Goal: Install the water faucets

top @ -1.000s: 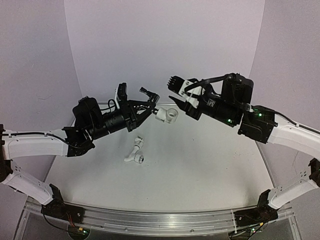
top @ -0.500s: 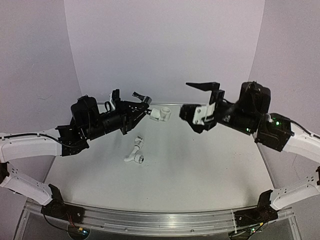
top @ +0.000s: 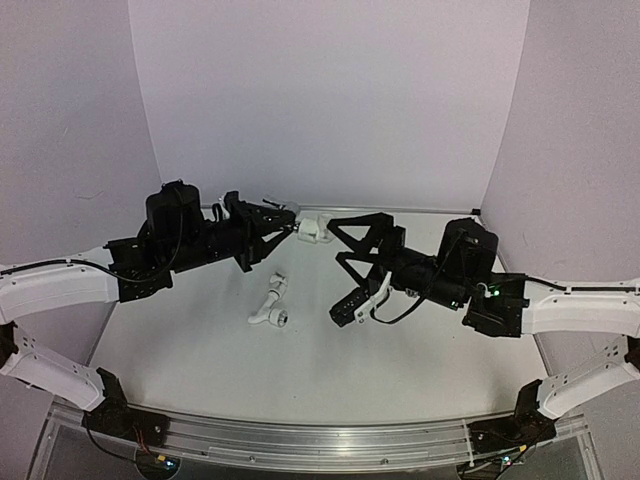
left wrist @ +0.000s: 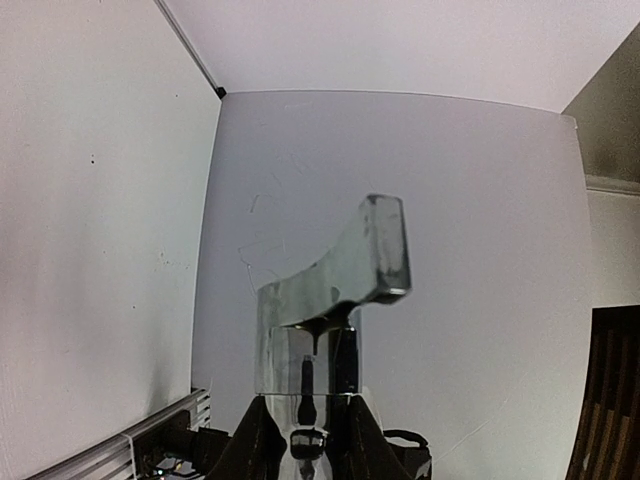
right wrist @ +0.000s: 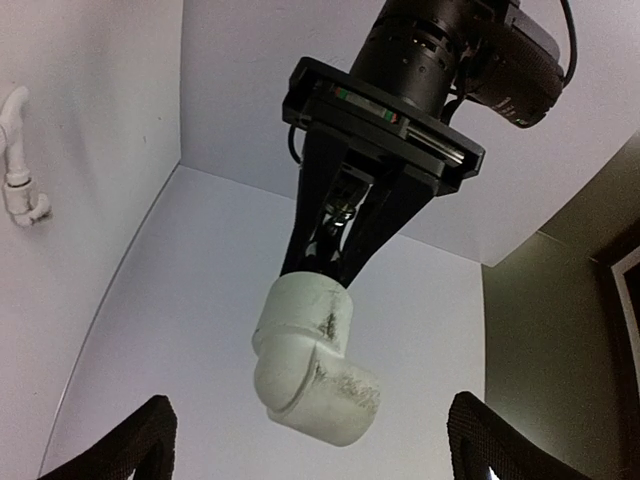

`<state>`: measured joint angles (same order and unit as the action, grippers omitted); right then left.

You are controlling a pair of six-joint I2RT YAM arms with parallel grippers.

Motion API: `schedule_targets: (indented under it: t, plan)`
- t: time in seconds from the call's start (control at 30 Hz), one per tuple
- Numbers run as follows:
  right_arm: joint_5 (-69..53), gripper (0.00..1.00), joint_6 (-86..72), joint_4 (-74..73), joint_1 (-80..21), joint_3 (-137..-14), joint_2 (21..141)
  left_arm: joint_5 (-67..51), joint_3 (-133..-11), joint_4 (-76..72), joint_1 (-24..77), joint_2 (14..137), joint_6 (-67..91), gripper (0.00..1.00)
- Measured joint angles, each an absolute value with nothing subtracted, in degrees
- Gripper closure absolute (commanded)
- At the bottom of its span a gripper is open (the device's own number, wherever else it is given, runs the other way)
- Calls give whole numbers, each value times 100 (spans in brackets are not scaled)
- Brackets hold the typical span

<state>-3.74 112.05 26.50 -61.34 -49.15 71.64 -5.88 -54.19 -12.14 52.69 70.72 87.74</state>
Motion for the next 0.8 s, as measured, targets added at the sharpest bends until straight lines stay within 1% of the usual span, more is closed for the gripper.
schedule_targets:
  t: [0.2, 0.47, 0.6, 0.8]
  plan:
    - [-524, 27, 11370, 3340, -6134, -4915, 7502, -761, -5419, -1223, 5269, 7092, 9001, 100]
    - [-559, 30, 11424, 3511, -6134, -4926, 7825, -918, -5419, -1249, 5269, 7132, 9066, 100]
    - [-521, 36, 11426, 3515, -6134, -5012, 7969, -990, -5419, -1251, 5269, 7151, 9101, 100]
    - [-460, 40, 11445, 3535, -6134, -5142, 8038, -1155, -5420, -1295, 5269, 7193, 9106, 100]
